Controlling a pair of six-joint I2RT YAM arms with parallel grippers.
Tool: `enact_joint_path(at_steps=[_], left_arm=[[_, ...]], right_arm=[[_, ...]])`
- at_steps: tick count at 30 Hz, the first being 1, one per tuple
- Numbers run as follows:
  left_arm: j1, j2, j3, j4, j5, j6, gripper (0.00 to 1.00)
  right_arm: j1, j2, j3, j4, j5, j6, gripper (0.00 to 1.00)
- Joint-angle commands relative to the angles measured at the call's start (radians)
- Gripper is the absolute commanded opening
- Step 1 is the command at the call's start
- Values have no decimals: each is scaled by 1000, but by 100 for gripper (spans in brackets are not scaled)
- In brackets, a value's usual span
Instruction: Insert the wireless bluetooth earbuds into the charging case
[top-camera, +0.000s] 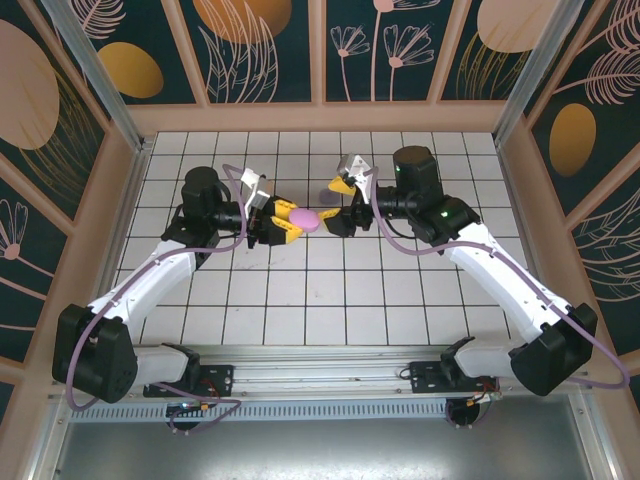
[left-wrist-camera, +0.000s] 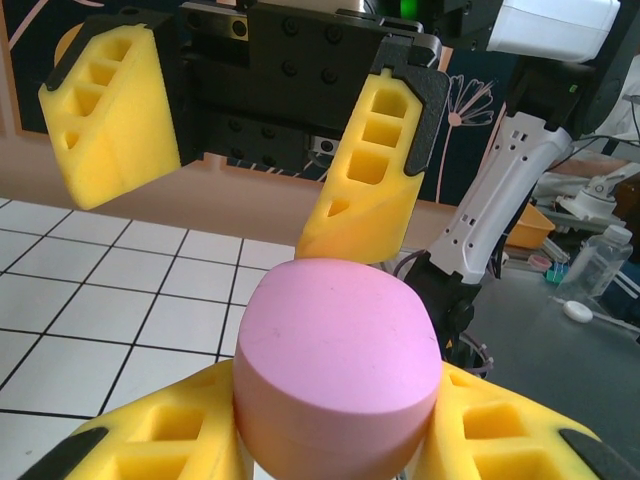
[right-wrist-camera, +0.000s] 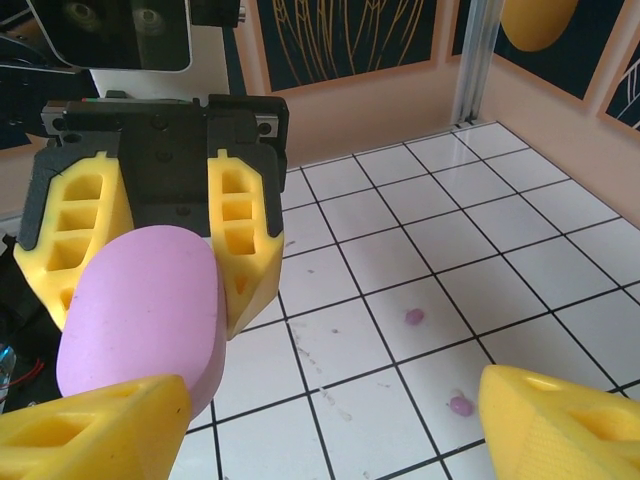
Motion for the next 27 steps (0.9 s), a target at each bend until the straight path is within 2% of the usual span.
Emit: enact_joint_path(at_steps=[1,6,14,22,27], left_arm=[[-9,19,37,-3,-92,23,11],[-9,14,41,-4,-95,26,11],[-9,10,47,-28,-96,49,10],[-9,14,54,-30,-97,52,10],[-8,15,57,-32,-96,56,10]], right_arm=[[64,-4,3,11,-165,25,78],[62,-1,-18,36,-229,49,78],[62,-5,-34,34,-255,50,78],[54,-27,-51,16,-234,37,78],[13,-51,-60,20,-121,90,78]])
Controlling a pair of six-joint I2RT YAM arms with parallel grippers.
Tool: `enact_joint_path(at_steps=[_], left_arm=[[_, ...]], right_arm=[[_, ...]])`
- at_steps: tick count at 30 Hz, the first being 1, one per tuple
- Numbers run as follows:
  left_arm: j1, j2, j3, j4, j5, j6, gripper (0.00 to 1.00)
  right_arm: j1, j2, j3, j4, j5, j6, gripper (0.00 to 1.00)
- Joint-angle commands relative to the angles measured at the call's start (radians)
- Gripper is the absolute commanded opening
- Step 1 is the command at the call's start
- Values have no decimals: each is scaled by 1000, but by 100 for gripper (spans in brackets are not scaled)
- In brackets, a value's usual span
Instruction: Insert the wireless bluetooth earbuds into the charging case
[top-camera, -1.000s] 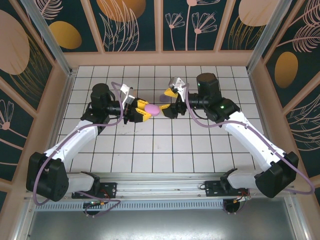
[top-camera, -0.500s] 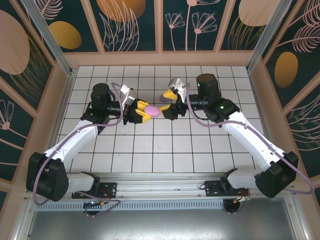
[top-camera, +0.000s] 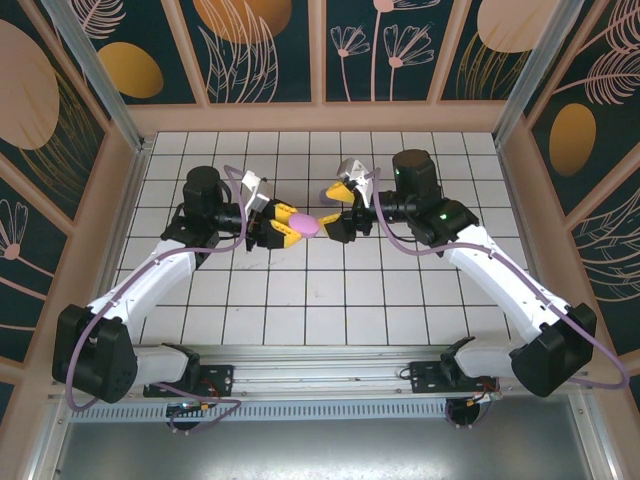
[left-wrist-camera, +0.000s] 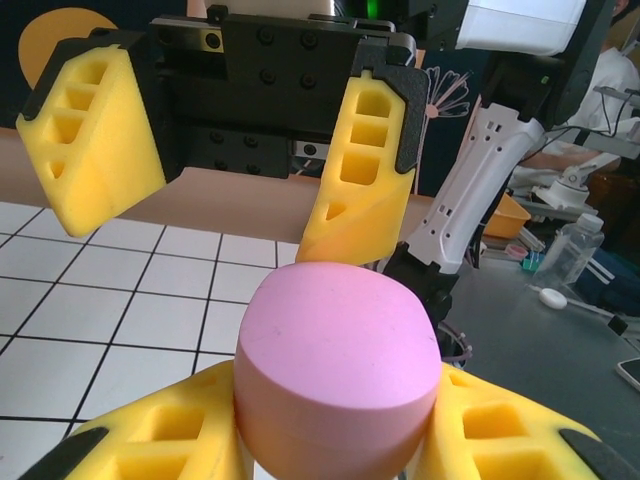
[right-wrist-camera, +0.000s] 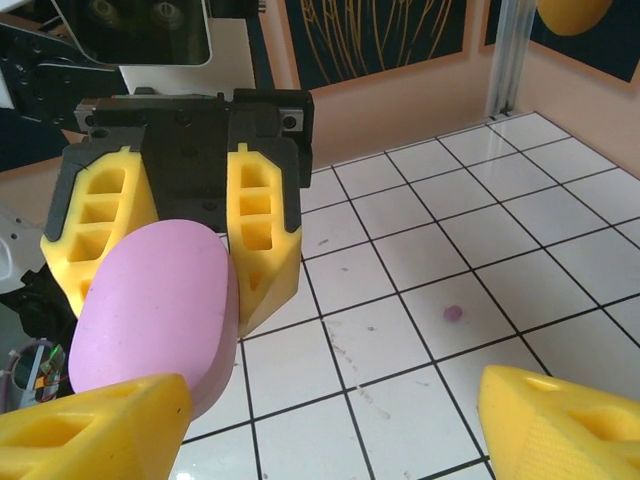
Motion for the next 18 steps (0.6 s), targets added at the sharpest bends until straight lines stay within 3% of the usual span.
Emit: enact_joint_path(at_steps=[1,4,6,14,18], left_arm=[[-10,14,42,28,-139,17,10],[-9,7,38,32,-165,24,10],[-9,-1,26,58,-191,18,10],[-9,-2,14,88,-211,-6,10],[-9,0,12,105,-189,-21,10]], right_arm=[[8,-45,-29,13,-29,59,78],[-29,-70,-59,63,96,137,77],[-30,-77,-71,77,105,149,77],[-24,-129,-116,158,-35,107,78],[28,-82,-61,71,-17,31,79]])
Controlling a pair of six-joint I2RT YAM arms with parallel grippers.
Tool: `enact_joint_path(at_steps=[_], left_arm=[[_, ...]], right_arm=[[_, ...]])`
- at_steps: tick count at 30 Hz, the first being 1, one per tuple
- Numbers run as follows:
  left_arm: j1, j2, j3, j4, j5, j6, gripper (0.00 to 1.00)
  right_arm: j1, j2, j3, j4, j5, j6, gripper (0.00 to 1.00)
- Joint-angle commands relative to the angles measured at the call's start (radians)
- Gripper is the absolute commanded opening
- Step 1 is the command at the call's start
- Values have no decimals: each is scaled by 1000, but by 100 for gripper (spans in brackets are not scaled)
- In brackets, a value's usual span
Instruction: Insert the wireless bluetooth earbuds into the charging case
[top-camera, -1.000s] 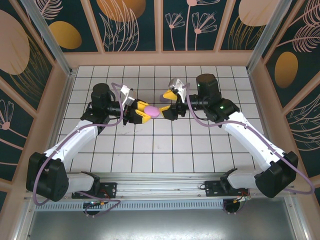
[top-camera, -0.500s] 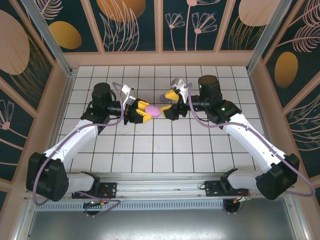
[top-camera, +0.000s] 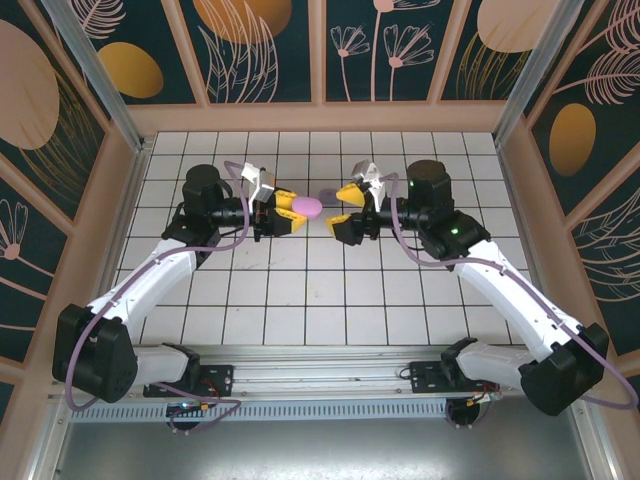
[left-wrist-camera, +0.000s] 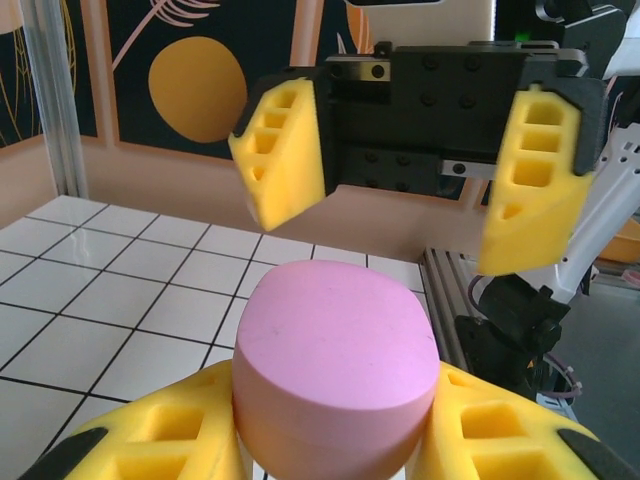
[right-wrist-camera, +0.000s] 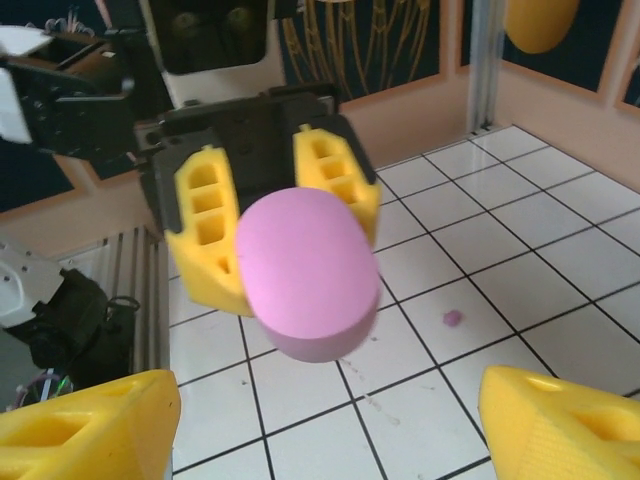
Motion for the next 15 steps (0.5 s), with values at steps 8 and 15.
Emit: enact_joint_path(at_steps=[8,15], left_arm=[[0,1,1,46,62,-24,10],[0,-7,6,18,74,-3,9]], right_arm=[[29,159,181,-91,-93,-48,67],[26,220,247,-144,-126,-55,50]])
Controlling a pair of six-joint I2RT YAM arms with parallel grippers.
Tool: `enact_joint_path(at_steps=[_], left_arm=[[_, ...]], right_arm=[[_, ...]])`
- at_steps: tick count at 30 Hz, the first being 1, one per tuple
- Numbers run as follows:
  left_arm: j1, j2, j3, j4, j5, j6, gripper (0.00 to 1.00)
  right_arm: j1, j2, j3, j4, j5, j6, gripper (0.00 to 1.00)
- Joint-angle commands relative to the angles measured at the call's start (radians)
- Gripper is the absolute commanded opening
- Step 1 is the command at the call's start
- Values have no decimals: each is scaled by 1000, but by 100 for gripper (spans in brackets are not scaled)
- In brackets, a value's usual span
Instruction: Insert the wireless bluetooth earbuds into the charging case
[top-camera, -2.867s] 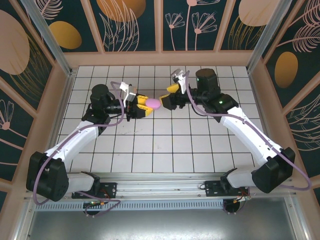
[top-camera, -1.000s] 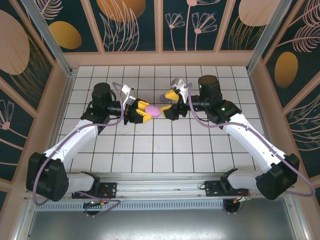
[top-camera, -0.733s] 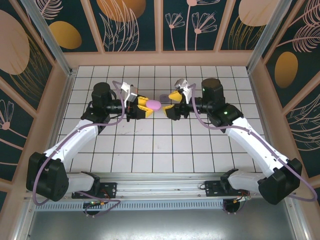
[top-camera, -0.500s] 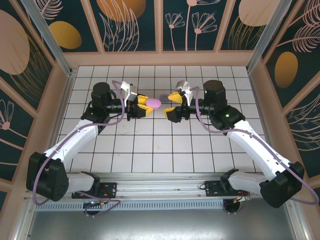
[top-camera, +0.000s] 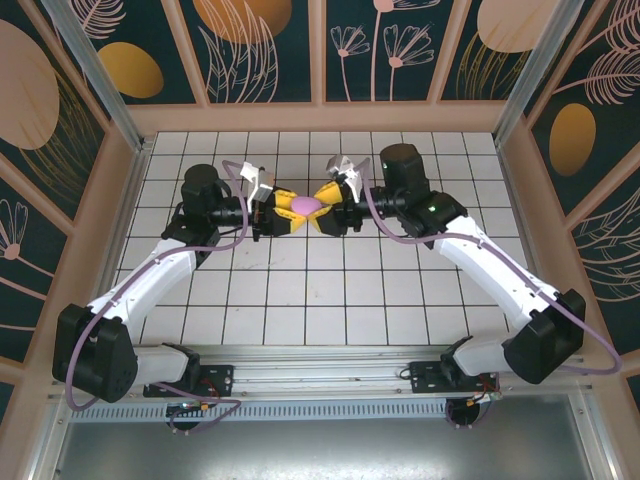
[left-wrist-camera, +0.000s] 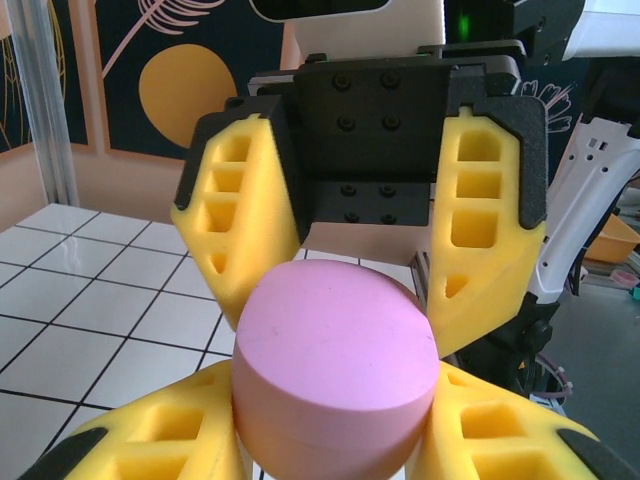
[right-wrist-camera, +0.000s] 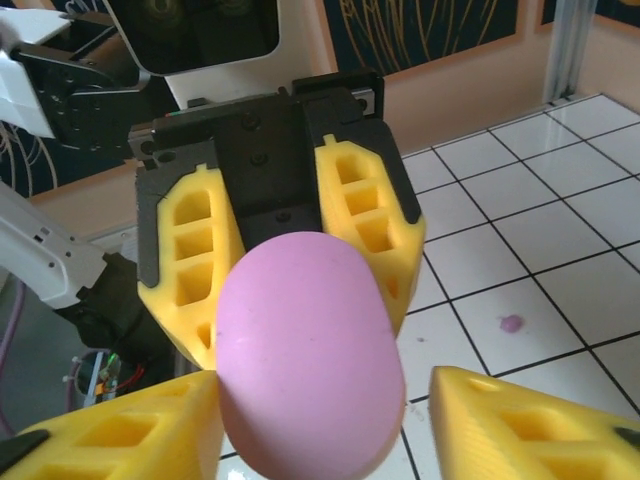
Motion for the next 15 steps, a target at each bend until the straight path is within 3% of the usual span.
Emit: enact_joint_path(at_steps=[1,5,11,15], left_arm=[[-4,-7,5,3,54,11,9],[-4,-7,3,-2,64,12,8],[-4,-15,-1,-1,74,13,6],[-4,-22,-2,-7,77,15,6]], right_arm=[[-2,20,50,-21,-41,-13,47],[-13,25,47,16,-76,44,37],[-37,25,42,89,-78,148,37],[-56,25,43,113,-18,215,42]])
